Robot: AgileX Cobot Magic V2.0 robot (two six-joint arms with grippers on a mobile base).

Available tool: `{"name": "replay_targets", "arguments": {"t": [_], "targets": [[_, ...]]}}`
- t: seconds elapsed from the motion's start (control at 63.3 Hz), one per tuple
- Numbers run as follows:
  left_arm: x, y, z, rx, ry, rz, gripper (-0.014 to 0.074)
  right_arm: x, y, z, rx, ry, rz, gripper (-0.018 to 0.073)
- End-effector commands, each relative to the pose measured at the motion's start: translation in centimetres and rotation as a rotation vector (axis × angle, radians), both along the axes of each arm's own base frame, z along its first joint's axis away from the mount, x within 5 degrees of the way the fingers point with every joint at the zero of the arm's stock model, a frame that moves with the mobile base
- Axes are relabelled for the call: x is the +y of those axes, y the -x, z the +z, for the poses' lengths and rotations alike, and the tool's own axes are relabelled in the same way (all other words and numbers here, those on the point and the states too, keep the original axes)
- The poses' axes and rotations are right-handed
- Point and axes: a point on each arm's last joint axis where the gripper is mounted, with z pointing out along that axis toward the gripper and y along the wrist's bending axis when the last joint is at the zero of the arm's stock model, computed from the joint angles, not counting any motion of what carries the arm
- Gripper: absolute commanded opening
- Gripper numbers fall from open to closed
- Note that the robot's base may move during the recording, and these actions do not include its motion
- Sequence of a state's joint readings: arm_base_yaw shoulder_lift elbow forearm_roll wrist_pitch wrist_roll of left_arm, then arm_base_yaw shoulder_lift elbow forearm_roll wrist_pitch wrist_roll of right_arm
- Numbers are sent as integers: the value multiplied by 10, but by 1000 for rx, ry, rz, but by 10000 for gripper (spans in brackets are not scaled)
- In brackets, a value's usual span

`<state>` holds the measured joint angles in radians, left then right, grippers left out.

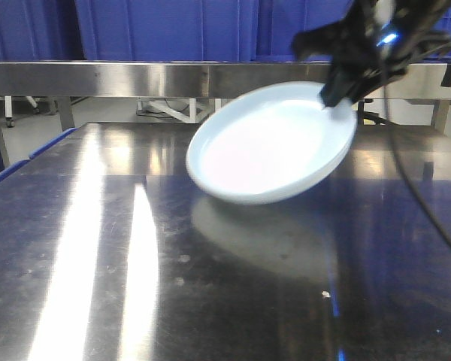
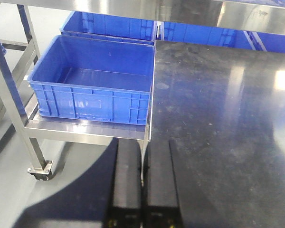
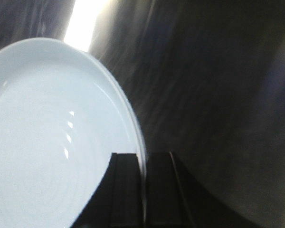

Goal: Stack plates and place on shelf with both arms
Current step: 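Grip the stacked plates' rim with the right gripper and lift them, then hold the stacked plates raised in the right gripper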

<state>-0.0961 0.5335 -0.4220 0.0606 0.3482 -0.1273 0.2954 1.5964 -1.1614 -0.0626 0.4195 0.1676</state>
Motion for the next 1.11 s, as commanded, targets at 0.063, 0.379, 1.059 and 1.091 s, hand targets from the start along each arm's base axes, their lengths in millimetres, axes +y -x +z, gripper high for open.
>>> {"name": "replay_targets", "arguments": {"t": [0.063, 0.379, 1.059, 1.091], "targets": [[-1, -3, 16, -104, 24, -2, 87, -42, 29, 47, -240, -43, -83, 57], [-1, -3, 16, -104, 24, -2, 87, -102, 123, 50, -412, -70, -278, 57], [-1, -3, 16, -104, 24, -2, 87, -109, 213, 6, -491, -68, -328, 57], [-1, -3, 16, -104, 24, -2, 87, -109, 213, 7, -497, -69, -327, 57]]}}
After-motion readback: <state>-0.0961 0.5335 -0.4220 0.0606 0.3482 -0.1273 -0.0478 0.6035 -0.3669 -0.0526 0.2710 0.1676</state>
